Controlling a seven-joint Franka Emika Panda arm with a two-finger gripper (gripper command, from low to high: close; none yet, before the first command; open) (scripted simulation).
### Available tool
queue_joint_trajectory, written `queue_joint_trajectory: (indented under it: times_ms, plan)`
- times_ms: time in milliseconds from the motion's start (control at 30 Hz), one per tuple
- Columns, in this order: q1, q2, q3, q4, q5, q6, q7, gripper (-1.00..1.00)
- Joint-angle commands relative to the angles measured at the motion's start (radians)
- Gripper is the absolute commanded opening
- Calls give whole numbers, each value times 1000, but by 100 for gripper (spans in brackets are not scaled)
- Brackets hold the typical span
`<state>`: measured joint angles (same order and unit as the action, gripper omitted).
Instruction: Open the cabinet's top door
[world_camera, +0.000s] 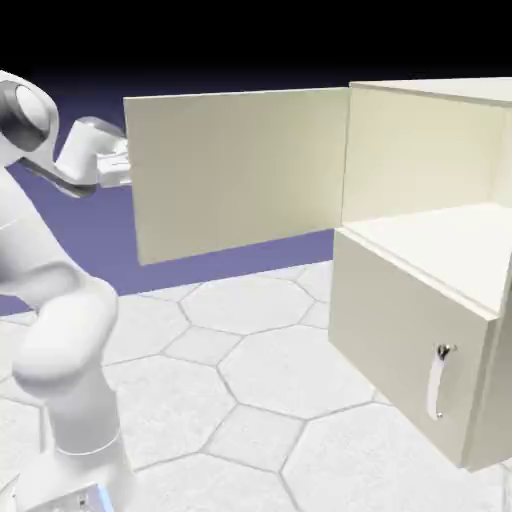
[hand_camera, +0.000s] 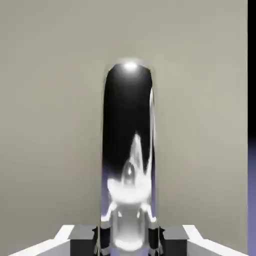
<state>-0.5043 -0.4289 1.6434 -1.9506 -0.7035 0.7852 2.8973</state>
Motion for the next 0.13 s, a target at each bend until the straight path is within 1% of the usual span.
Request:
queue_joint_trajectory:
  times_ms: [0, 100]
  plan:
    - [-37, 4, 39, 18, 2, -14, 9, -100]
    - [-146, -36, 122, 86, 24, -38, -13, -100]
